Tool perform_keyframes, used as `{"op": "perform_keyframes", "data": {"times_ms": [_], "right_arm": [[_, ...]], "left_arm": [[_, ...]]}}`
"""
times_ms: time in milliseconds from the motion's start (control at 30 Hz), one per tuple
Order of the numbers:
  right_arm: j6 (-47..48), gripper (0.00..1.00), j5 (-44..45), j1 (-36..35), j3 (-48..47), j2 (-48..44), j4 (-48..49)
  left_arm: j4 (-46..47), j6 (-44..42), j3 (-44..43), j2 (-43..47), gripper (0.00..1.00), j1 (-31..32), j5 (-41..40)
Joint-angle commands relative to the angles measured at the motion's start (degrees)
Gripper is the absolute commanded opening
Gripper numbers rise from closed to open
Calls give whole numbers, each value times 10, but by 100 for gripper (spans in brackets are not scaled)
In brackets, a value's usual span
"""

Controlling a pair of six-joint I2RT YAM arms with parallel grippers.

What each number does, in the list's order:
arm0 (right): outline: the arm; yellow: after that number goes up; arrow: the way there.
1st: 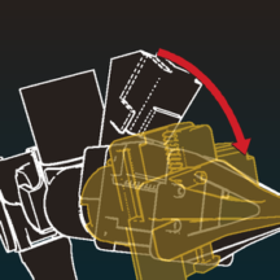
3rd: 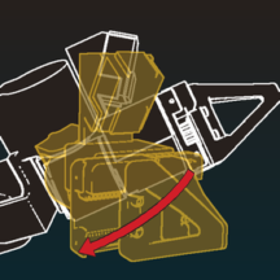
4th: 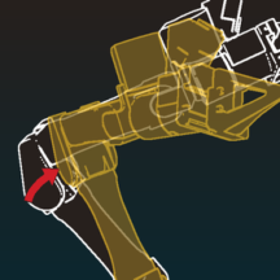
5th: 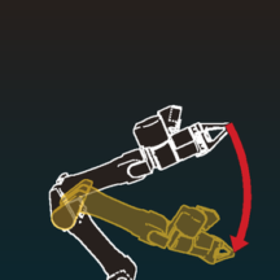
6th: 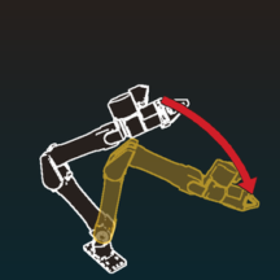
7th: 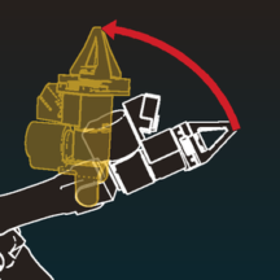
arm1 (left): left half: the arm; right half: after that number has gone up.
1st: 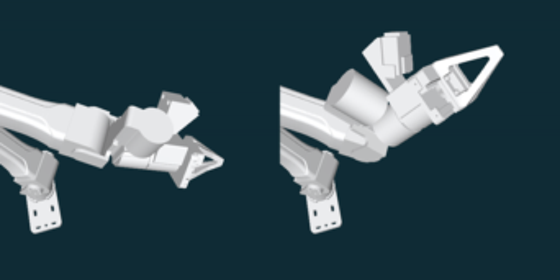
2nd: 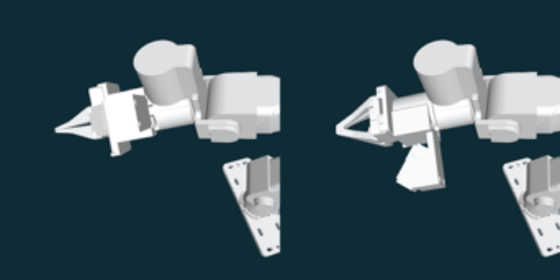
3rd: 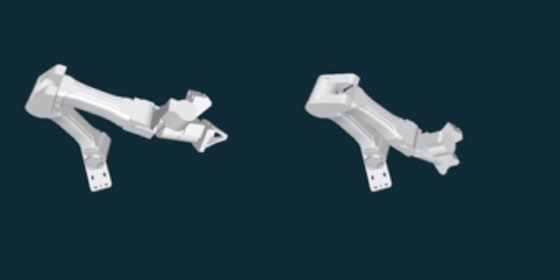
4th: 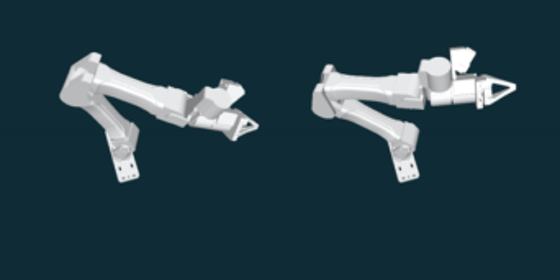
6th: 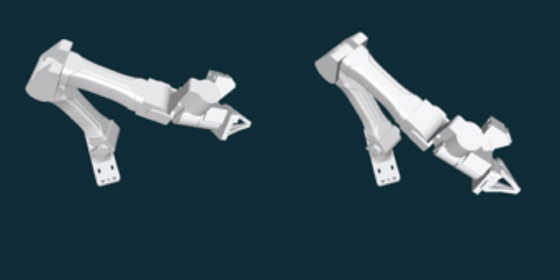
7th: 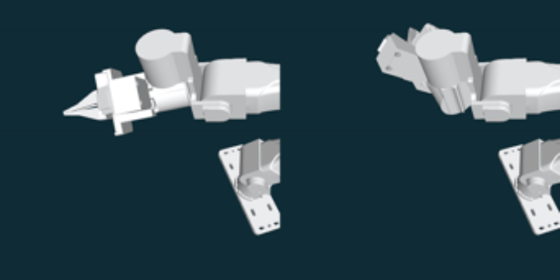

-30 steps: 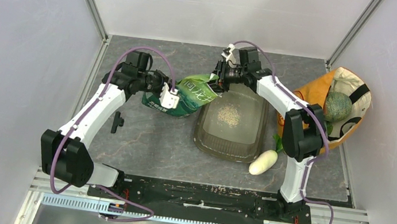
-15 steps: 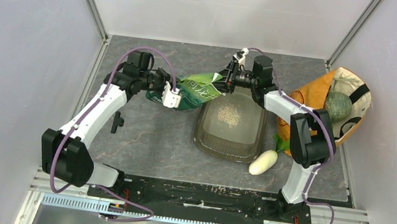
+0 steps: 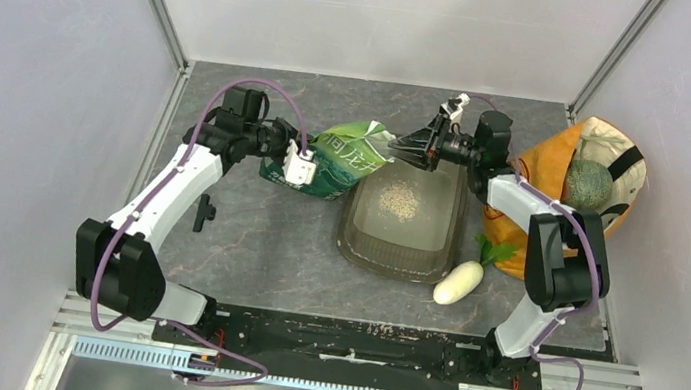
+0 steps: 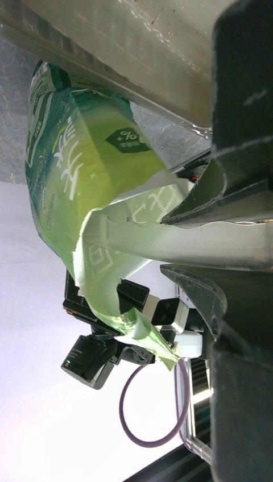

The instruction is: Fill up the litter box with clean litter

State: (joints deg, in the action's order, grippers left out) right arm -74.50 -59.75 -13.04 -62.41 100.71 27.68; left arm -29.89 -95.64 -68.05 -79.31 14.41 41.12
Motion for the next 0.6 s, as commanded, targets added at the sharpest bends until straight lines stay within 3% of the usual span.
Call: {"op": "perform_keyframes", "data": {"times_ms": [0,567], "right_arm": [[0,0,-36,22,14,-57,45],[42,0,-65,106,88,-141,-24]], "left_arm": [[52,2,-23,4,2,-2,26],[48,-6,-21,-8,2,-5,32]]}}
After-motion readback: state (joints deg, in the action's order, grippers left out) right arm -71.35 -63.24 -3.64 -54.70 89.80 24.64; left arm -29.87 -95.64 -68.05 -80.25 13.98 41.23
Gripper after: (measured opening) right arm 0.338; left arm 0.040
